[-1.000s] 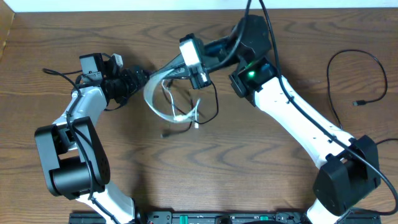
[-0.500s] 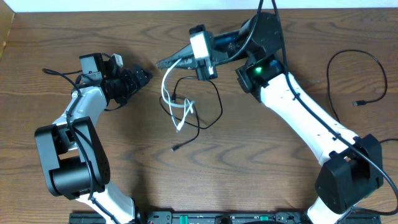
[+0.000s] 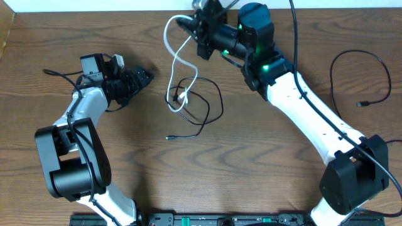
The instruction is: Untangle cables
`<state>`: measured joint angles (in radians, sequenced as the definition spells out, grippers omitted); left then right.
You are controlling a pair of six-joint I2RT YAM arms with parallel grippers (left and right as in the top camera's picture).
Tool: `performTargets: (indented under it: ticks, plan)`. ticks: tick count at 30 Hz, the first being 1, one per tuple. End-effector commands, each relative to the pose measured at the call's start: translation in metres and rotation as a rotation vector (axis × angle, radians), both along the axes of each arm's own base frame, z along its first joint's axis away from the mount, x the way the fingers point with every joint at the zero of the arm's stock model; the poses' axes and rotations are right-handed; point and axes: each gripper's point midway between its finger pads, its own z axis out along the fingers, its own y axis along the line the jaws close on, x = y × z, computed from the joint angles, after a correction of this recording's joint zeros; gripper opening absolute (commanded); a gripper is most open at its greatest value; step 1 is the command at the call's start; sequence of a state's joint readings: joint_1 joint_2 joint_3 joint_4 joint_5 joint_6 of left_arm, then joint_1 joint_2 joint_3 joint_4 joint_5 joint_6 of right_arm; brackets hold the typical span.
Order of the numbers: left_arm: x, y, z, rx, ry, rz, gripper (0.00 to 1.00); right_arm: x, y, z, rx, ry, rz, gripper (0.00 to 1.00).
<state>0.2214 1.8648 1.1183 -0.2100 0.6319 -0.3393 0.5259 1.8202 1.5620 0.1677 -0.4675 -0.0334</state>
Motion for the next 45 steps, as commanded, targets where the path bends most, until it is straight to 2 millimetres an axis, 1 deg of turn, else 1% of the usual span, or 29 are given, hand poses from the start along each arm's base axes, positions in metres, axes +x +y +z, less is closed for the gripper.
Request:
performTargets:
  ticks: [1,3,5,7,11,15,22,23,25,34,35,39,45]
  plan:
    - [-0.005,-0.002,-0.008,-0.009,0.018,-0.012,0.95,0.029,-0.030,0.004,-0.025,-0.002,-0.258,0.01]
    - [-0.005,-0.002,-0.008,-0.010,0.018,-0.012,0.95,0.032,-0.034,-0.001,-0.038,0.011,-0.287,0.01]
    - [-0.005,-0.002,-0.008,-0.010,0.018,-0.013,0.96,0.031,-0.033,-0.002,-0.042,0.016,-0.286,0.01]
    - [-0.005,-0.002,-0.008,-0.015,0.021,-0.007,1.00,0.030,-0.031,-0.003,-0.044,0.017,-0.282,0.01]
    - [-0.004,-0.004,-0.007,-0.058,0.046,0.038,0.99,0.028,-0.028,-0.003,-0.043,0.017,-0.276,0.01]
    - [-0.003,-0.014,0.002,-0.122,0.021,0.001,1.00,0.028,-0.028,-0.004,-0.045,0.019,-0.275,0.01]
    - [-0.003,-0.014,0.002,-0.123,0.018,0.000,1.00,0.027,-0.028,-0.006,-0.053,0.028,-0.275,0.01]
    - [-0.003,-0.014,0.002,-0.123,0.018,0.000,0.98,0.027,-0.028,-0.006,-0.052,0.027,-0.275,0.01]
    - [-0.003,-0.014,0.002,-0.123,0.018,0.000,0.98,0.027,-0.028,-0.006,-0.052,0.027,-0.275,0.01]
    - [-0.003,-0.014,0.002,-0.123,0.018,0.001,0.98,0.027,-0.028,-0.006,-0.080,-0.009,-0.270,0.01]
    - [-0.003,-0.014,0.002,-0.123,0.018,0.000,1.00,0.027,-0.028,-0.006,-0.080,-0.009,-0.270,0.01]
    - [-0.003,-0.015,0.002,-0.124,0.019,-0.001,0.93,0.027,-0.028,-0.005,-0.079,-0.011,-0.269,0.01]
    - [-0.003,-0.016,0.002,-0.123,0.018,-0.003,0.93,0.027,-0.027,-0.002,-0.071,-0.020,-0.268,0.01]
